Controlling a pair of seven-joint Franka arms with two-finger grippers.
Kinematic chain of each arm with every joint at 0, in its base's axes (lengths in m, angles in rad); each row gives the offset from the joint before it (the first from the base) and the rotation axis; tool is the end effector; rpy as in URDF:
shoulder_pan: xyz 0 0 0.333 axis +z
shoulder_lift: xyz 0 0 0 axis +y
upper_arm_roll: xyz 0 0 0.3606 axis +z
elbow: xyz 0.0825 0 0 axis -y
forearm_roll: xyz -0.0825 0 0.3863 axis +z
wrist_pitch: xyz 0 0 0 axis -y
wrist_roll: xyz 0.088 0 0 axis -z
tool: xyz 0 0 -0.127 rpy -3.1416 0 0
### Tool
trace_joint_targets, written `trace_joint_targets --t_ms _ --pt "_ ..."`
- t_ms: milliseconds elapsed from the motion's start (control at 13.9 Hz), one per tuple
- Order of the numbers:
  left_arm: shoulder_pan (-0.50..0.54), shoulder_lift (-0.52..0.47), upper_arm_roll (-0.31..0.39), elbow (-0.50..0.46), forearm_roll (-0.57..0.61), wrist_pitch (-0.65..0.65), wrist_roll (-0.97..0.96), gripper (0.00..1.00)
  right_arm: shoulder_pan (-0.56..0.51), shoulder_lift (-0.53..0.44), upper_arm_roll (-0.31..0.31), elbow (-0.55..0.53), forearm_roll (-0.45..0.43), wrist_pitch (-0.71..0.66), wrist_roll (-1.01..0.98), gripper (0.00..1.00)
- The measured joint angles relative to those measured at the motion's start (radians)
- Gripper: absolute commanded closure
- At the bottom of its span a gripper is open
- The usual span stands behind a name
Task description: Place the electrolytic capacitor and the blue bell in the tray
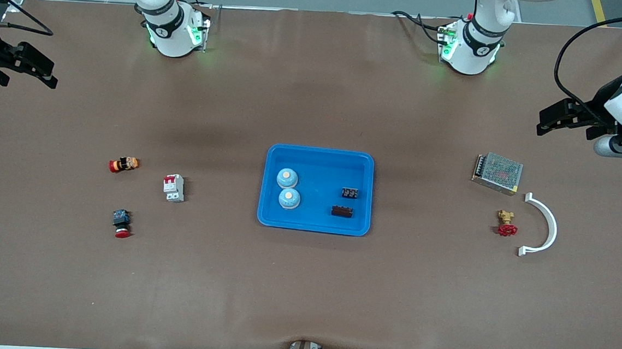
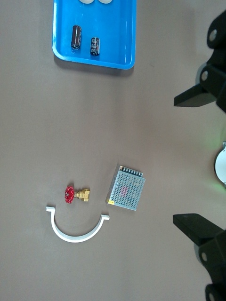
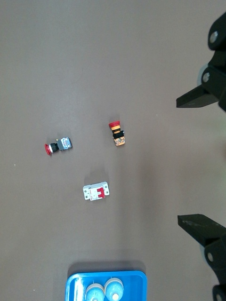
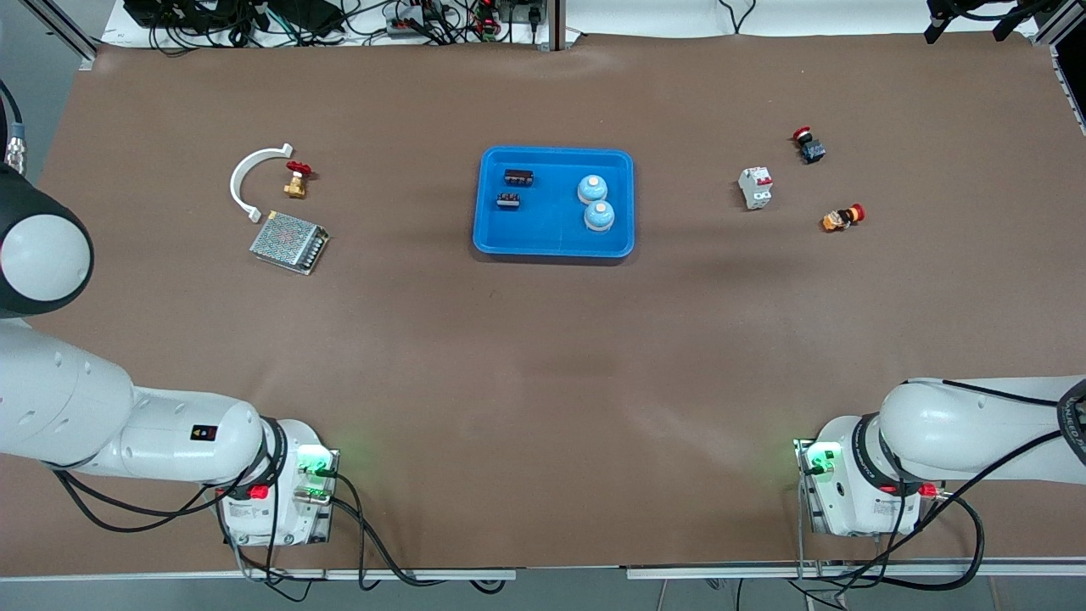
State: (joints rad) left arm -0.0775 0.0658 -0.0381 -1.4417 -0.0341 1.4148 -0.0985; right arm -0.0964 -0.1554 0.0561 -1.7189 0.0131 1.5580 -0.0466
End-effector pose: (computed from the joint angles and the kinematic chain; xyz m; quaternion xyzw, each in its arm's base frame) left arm 0.5580 -0.0687 0.6597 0.9987 -0.0104 -0.0480 0.0132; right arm 0.4985 -0.0159 0.6597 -1.0000 -0.0029 0.0028 0.0023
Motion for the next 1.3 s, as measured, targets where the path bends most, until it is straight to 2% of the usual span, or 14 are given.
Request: trace_joint_targets --t_ms 792,1296 --pt "0.009 0.0 0.007 0.0 0.035 0.0 0.057 0.0 0.0 0.0 0.0 0.0 0.0 0.0 0.0 0.0" --pt "0.011 -0.009 0.053 0.001 0.037 0.0 0.08 0.0 0.0 0.0 0.0 0.0 0.0 0.0 0.0 0.0"
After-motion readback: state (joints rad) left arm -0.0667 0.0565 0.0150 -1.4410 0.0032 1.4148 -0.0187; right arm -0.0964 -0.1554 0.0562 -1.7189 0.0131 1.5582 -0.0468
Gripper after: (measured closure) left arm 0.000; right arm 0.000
